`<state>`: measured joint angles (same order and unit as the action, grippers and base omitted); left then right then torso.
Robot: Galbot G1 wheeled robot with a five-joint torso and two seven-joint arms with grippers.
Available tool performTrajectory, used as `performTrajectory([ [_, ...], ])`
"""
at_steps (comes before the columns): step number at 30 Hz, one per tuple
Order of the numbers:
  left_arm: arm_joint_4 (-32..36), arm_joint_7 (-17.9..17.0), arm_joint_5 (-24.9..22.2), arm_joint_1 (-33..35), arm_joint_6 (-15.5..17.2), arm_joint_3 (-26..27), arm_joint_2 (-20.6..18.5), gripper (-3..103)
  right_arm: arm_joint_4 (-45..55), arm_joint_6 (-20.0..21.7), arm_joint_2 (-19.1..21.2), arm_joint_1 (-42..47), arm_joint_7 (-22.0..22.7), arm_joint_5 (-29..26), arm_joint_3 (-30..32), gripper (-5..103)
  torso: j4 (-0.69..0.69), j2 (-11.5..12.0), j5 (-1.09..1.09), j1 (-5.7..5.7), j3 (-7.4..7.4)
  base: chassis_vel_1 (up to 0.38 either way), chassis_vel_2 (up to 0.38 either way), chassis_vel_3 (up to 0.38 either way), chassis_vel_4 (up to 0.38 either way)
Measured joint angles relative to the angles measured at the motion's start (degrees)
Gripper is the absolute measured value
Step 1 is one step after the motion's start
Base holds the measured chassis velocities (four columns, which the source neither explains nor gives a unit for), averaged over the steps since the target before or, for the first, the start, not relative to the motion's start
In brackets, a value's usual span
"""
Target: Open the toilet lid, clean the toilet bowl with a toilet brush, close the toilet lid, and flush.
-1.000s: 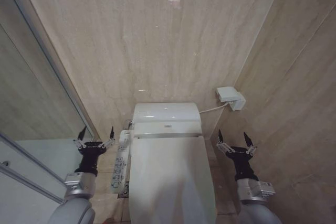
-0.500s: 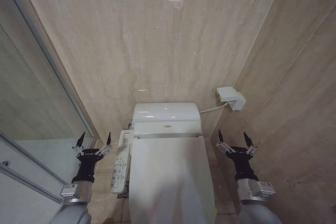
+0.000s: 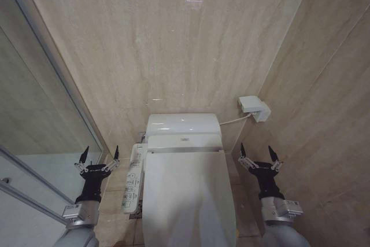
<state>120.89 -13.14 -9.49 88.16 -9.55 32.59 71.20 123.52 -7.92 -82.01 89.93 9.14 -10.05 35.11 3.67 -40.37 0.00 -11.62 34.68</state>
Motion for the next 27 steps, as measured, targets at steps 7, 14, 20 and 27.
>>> performTrajectory([
  [7,-0.4,0.3,1.1,0.6,-0.6,-0.4,0.6,100,0.0,0.0,0.0,0.0,0.0,0.0,0.0,100,0.00,0.0,-0.01,-0.04,0.01,-0.071,0.060,0.059,-0.060],
  [14,-0.9,0.7,1.1,0.1,-0.9,-0.5,0.5,100,0.0,0.0,0.0,0.0,0.0,0.0,0.0,100,0.00,0.0,0.00,0.00,0.00,0.000,0.000,0.000,0.000],
  [20,-2.1,0.7,1.0,-0.9,-1.1,-0.5,0.0,100,0.0,0.0,0.0,0.0,0.0,0.0,0.0,100,0.00,0.0,0.00,0.00,0.00,0.000,0.000,0.000,0.000],
  [27,-3.5,0.8,0.9,-2.4,-1.2,-1.0,0.0,100,0.0,0.0,0.0,0.0,0.0,0.0,0.0,100,-0.01,0.0,0.00,-0.05,0.02,-0.004,0.011,0.016,-0.009],
])
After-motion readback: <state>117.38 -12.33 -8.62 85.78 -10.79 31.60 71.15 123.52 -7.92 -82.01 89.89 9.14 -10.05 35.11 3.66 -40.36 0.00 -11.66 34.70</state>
